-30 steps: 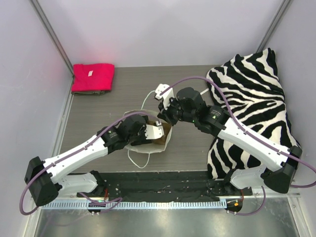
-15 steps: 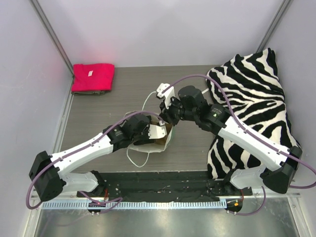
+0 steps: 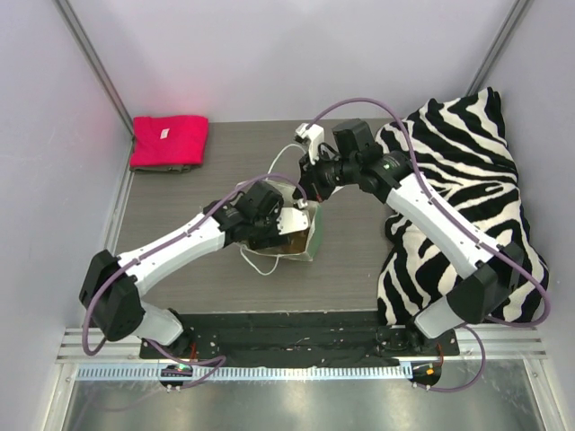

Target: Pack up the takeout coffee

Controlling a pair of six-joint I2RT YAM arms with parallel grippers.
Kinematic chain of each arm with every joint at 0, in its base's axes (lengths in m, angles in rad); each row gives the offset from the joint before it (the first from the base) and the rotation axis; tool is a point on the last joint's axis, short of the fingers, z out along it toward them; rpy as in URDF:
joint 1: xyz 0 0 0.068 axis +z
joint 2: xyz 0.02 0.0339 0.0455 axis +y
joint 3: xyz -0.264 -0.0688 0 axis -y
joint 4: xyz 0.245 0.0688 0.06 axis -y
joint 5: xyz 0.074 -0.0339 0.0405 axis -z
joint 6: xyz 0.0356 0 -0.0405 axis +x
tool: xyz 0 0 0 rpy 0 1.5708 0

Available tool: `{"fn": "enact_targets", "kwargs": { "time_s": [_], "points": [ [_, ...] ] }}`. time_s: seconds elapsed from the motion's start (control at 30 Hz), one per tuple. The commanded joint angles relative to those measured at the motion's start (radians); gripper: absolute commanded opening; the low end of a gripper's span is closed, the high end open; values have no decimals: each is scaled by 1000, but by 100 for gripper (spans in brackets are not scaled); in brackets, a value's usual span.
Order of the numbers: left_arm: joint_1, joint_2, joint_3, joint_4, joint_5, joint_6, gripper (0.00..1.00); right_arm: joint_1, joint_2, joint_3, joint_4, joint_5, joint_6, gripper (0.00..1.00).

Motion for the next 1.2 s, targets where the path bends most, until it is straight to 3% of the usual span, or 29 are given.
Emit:
{"fn": "enact_targets", "kwargs": {
  "time_s": [0.0,0.37,0.67,1.17],
  "points": [
    [33,68,62,-79,69,20,1,-36,47,94,-51,-132,-17,1],
    [122,252,191,-153,137,63,0,-125,165,203,-140,-208,-71,1],
    [131,378,232,-177,168,83,0,-162,233,267,-205,-235,-138,1],
    [156,499,222,-199,173,80,1,-205,271,292,-255,-274,-203,1]
  ]
}}
